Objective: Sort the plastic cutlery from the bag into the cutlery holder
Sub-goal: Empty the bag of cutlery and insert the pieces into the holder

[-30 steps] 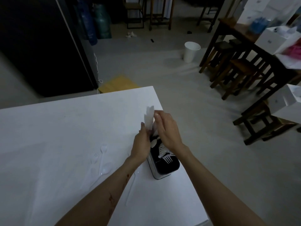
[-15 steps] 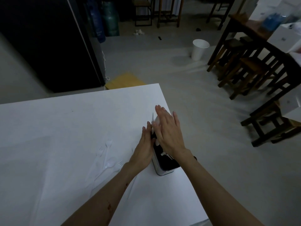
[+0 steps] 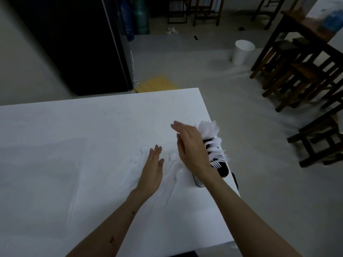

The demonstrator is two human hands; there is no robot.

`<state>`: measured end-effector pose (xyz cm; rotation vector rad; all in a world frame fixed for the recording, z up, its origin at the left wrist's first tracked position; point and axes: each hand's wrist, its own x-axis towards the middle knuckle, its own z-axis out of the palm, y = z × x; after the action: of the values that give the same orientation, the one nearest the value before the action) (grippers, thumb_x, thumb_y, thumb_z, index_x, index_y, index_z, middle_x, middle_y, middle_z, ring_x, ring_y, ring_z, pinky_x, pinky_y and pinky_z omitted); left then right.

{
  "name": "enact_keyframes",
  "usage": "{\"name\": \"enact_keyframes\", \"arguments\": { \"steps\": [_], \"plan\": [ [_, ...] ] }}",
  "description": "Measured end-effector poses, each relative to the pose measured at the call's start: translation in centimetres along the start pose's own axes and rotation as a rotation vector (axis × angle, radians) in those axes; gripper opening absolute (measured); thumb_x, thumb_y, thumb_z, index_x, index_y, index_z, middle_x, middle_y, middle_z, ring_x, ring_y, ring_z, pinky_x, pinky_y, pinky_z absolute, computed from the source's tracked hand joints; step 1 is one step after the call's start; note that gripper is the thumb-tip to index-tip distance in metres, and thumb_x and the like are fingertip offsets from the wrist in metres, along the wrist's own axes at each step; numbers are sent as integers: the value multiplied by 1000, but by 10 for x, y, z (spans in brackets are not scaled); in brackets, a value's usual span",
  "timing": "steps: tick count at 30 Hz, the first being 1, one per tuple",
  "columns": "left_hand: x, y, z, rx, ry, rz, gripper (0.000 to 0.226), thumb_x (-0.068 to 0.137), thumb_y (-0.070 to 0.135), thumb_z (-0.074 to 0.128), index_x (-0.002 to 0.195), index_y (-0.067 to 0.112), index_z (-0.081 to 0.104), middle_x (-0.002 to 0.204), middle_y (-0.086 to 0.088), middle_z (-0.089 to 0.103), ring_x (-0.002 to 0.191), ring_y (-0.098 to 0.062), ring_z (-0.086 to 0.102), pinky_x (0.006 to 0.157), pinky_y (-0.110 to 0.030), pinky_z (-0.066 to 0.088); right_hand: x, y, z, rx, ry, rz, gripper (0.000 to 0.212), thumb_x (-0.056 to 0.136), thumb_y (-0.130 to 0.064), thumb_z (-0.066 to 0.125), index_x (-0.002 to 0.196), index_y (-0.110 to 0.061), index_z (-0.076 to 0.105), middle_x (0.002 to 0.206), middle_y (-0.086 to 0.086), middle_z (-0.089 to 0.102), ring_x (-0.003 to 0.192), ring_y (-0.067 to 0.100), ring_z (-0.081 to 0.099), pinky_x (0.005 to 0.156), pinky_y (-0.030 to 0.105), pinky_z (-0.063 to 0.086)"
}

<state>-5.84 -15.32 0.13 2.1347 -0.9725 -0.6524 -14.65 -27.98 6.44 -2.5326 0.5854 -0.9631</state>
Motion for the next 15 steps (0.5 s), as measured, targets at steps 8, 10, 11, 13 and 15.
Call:
{"name": "enact_keyframes", "arguments": {
  "steps": [8, 10, 11, 13, 15],
  "plan": [
    [-62, -91, -28, 12, 59, -12, 28, 95, 2, 48, 118, 8, 63, 120, -8, 64, 119, -25, 56, 106, -42, 42, -95, -32, 65, -53, -336, 860, 13, 96, -20, 58, 101, -9, 56, 102, 9, 61, 93, 27, 62, 77, 38, 51],
    [-74, -99, -27, 18, 7, -8, 29, 96, 4, 47, 120, 9, 62, 129, -7, 60, 132, -22, 43, 113, -31, 30, -114, -35, 72, -79, -354, 1054, 19, 97, -22, 56, 108, -7, 53, 108, 12, 60, 98, 30, 63, 81, 40, 52],
    [-79, -101, -27, 19, 1, -6, 29, 97, 4, 46, 121, 8, 62, 131, -5, 58, 135, -19, 37, 113, -25, 24, -121, -38, 74, -71, -340, 1132, 23, 98, -23, 56, 111, -5, 51, 111, 13, 59, 99, 32, 63, 82, 40, 51],
    [-86, -104, -27, 31, -9, 3, 30, 97, 4, 45, 122, 8, 61, 134, -4, 55, 138, -18, 32, 111, -20, 18, -129, -42, 80, -42, -328, 1225, 29, 98, -26, 56, 114, -2, 49, 113, 15, 58, 102, 34, 62, 83, 40, 48],
    [-88, -106, -28, 51, -26, 23, 29, 98, 5, 45, 121, 9, 61, 133, -3, 55, 138, -21, 34, 110, -19, 19, -134, -40, 85, 7, -313, 1267, 27, 97, -26, 57, 109, -2, 53, 110, 15, 60, 101, 33, 61, 81, 37, 48]
  ]
}}
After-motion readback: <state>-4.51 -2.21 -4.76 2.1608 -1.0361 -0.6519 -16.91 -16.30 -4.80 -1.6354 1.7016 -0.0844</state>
